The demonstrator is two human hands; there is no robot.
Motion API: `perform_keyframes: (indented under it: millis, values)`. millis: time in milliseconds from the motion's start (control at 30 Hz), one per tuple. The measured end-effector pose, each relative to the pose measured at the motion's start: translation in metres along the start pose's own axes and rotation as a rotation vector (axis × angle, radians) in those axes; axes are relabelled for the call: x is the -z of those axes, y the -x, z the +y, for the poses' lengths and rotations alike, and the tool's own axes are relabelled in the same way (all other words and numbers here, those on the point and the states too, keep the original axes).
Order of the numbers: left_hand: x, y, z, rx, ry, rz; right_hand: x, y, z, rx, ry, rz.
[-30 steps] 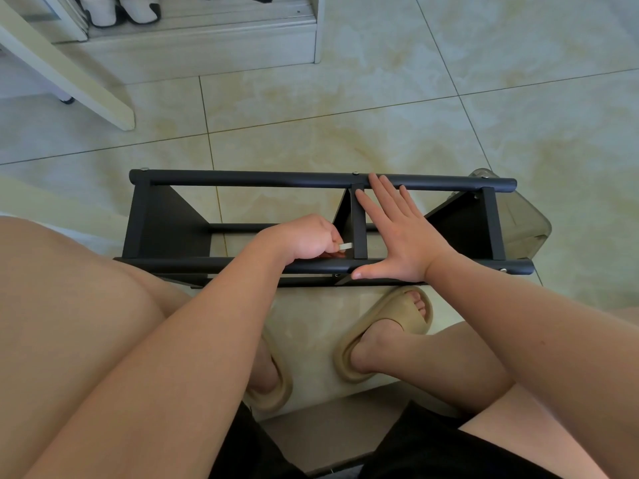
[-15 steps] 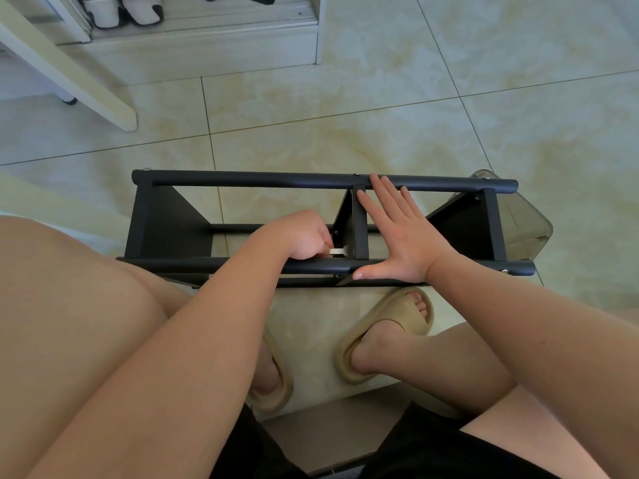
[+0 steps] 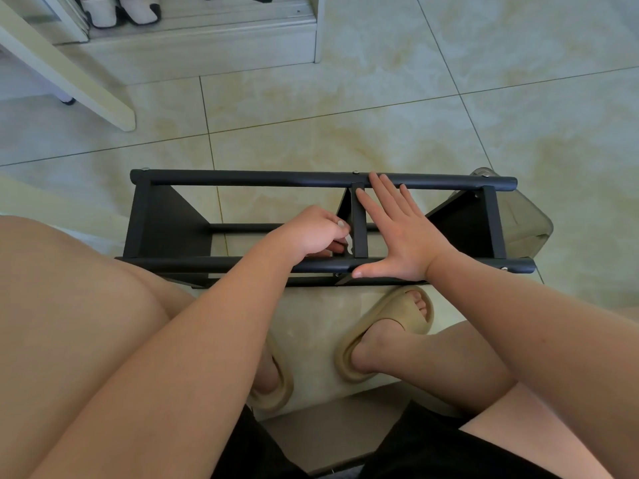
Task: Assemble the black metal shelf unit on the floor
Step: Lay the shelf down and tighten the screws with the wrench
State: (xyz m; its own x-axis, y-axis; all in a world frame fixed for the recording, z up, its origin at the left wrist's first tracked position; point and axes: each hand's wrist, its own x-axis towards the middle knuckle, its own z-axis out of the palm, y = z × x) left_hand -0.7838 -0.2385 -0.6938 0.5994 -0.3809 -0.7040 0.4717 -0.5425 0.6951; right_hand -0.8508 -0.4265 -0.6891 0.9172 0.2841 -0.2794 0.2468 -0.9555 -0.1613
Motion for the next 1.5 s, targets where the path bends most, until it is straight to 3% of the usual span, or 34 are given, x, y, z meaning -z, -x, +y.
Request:
perform_keyframes:
  millis: [300, 533, 1000, 1333, 1500]
  values:
    - [-0.004, 0.003, 0.004, 0.064, 0.059, 0.114, 0.000, 0.001, -0.001, 0.004, -0.016, 0.003]
    - [-0.004, 0.003, 0.004, 0.010, 0.105, 0.173, -0.001, 0.000, 0.000, 0.004, -0.011, 0.007]
    - [-0.002, 0.009, 0.008, 0.066, 0.097, 0.100, -0.001, 0.000, 0.000, 0.004, -0.016, 0.012]
    - [-0.007, 0.010, 0.017, 0.231, 0.112, 0.072, -0.002, 0.000, 0.000, 0.005, -0.014, 0.018]
    - [-0.007, 0.011, 0.018, 0.210, 0.075, 0.048, -0.002, 0.000, 0.000, 0.005, -0.010, 0.020]
